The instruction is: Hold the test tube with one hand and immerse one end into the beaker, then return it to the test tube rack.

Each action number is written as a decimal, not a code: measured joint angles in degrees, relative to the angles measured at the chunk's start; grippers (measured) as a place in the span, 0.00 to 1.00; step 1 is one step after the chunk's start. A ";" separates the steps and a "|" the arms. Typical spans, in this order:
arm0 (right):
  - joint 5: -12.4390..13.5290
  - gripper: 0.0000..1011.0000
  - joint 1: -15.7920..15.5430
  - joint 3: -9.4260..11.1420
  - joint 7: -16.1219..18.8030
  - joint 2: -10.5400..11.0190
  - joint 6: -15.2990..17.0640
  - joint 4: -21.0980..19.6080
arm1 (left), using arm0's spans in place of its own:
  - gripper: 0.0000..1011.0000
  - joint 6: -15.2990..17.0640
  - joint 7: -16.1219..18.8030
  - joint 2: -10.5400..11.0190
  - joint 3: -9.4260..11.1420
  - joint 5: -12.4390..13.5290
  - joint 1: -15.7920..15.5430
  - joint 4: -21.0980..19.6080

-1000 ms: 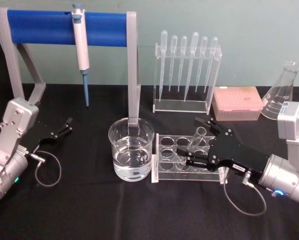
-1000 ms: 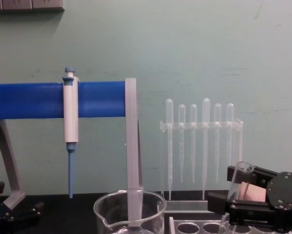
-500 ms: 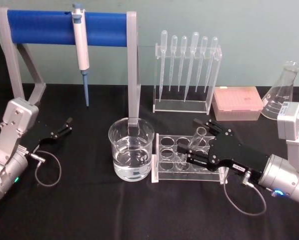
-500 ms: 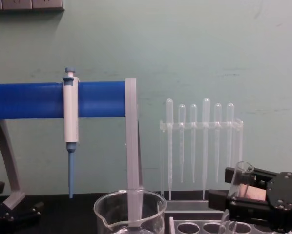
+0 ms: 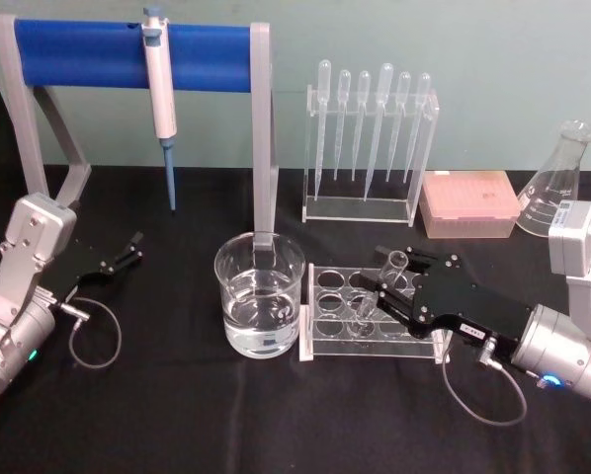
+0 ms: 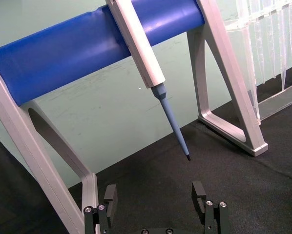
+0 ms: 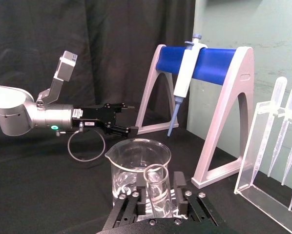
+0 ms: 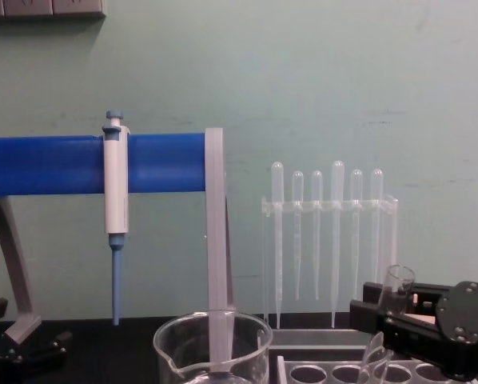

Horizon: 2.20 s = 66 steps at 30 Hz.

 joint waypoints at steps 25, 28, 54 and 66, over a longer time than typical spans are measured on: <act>-1.40 0.24 1.67 0.32 0.02 0.89 1.06 -1.74 | 0.99 0.00 0.00 0.00 0.00 0.00 0.00 0.00; -1.35 0.24 2.60 0.27 0.40 1.31 2.15 -2.37 | 0.99 0.00 0.00 0.00 0.00 0.00 0.00 0.00; 4.01 0.24 9.60 -0.73 0.11 5.34 13.40 -9.64 | 0.99 0.00 0.00 0.00 0.00 0.00 0.00 0.00; 5.88 0.24 13.24 -1.94 -0.38 6.17 16.00 -11.33 | 0.99 0.00 0.00 0.00 0.00 0.00 0.00 0.00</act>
